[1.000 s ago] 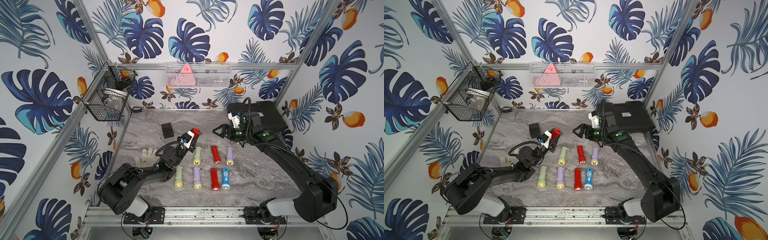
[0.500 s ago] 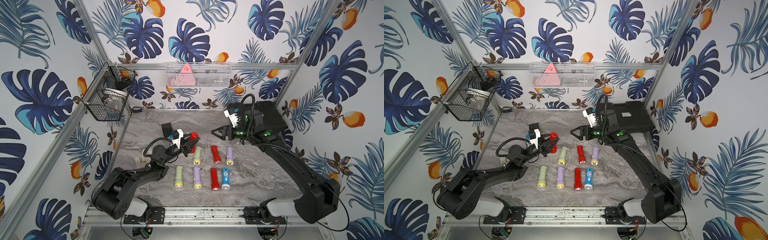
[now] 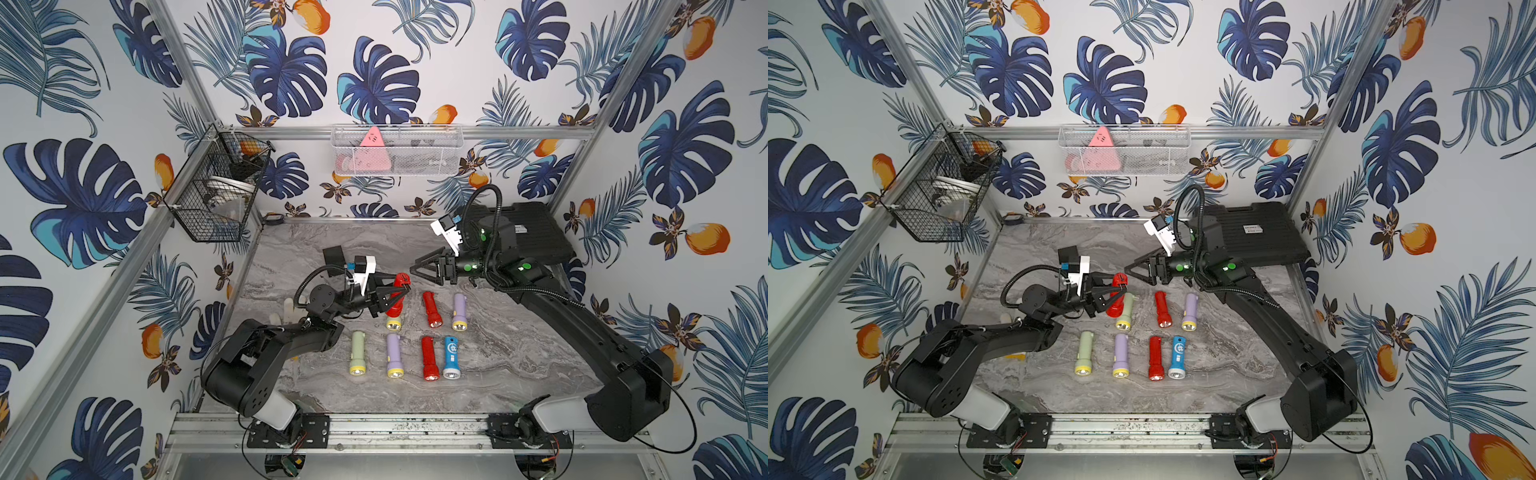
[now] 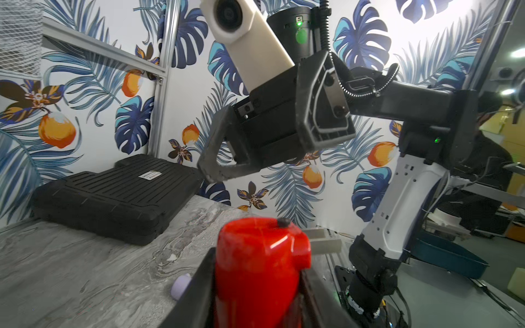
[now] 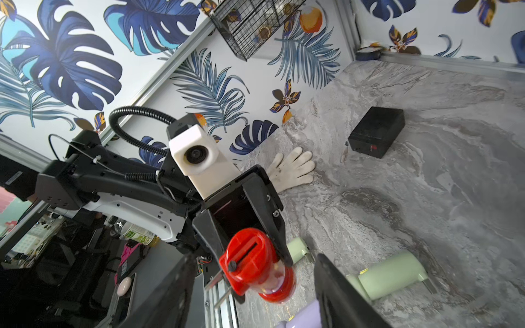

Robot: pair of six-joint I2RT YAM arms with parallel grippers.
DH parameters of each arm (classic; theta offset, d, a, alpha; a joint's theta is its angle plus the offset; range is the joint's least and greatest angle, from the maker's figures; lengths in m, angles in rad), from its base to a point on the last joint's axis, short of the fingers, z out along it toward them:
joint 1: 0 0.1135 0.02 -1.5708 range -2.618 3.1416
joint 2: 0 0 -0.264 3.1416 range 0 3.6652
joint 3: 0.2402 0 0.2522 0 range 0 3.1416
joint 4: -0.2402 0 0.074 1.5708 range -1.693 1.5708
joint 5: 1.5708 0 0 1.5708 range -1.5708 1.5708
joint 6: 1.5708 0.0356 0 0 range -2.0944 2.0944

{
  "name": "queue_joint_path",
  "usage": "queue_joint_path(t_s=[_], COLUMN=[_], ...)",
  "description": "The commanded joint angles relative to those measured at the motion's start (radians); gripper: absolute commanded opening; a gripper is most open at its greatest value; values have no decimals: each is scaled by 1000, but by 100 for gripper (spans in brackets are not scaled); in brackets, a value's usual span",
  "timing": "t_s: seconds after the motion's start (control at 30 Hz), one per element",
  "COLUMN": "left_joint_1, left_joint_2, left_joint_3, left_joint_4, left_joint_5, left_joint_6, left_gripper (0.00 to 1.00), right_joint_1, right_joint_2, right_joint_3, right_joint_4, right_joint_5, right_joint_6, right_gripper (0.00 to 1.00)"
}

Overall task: Close the plug at the bottom of the flashlight
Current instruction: Pick up the flashlight from the center of the board, then close the plug of the flashlight.

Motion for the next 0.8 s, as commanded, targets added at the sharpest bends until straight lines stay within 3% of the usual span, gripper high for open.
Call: queue_joint_path(t_s=[0.0, 0.27, 0.77], left_joint_1=[-2, -1, -1], left_joint_2=[-20, -27, -14], left_joint_3=[17, 40, 48], left_joint_4=[72, 72, 73], left_joint_5=[82, 167, 203], left_joint_6=[-76, -138, -61], left_gripper=[0, 0, 0], right_joint_1=[10, 40, 51], right_joint_2=[-23, -60, -68], right_joint_3=[-12, -23, -84], right_joint_4=[-11, -37, -27], right_joint_5=[-12, -38, -16], right_joint_6=[-45, -71, -91], right_gripper=[68, 64, 65])
